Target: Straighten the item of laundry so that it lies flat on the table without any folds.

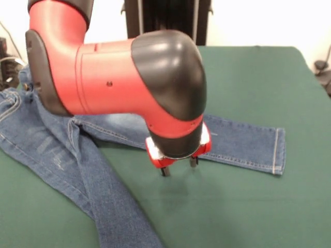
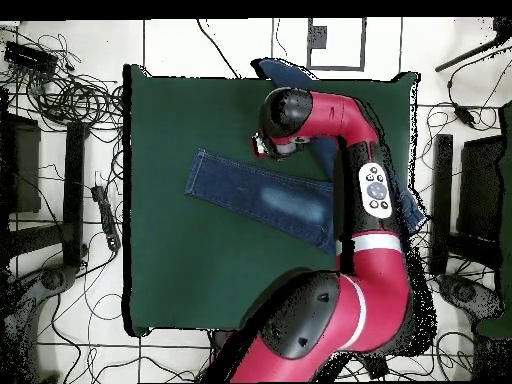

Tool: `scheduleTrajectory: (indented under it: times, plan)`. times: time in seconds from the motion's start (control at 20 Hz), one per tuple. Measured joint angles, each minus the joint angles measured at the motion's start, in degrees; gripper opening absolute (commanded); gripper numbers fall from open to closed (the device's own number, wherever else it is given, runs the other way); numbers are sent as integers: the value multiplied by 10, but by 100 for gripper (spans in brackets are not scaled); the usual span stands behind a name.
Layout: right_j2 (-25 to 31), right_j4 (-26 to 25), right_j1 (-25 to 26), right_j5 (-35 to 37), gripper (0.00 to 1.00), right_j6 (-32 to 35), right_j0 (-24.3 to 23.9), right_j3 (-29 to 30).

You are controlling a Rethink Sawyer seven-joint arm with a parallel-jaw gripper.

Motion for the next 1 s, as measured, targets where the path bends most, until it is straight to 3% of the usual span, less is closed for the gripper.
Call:
scheduleTrajectory:
  times: [0.35, 1.0]
  plan:
    - [22, -22, 29, 67, 100, -65, 7, -79]
    - [28, -48, 16, 71, 100, -106, 7, -155]
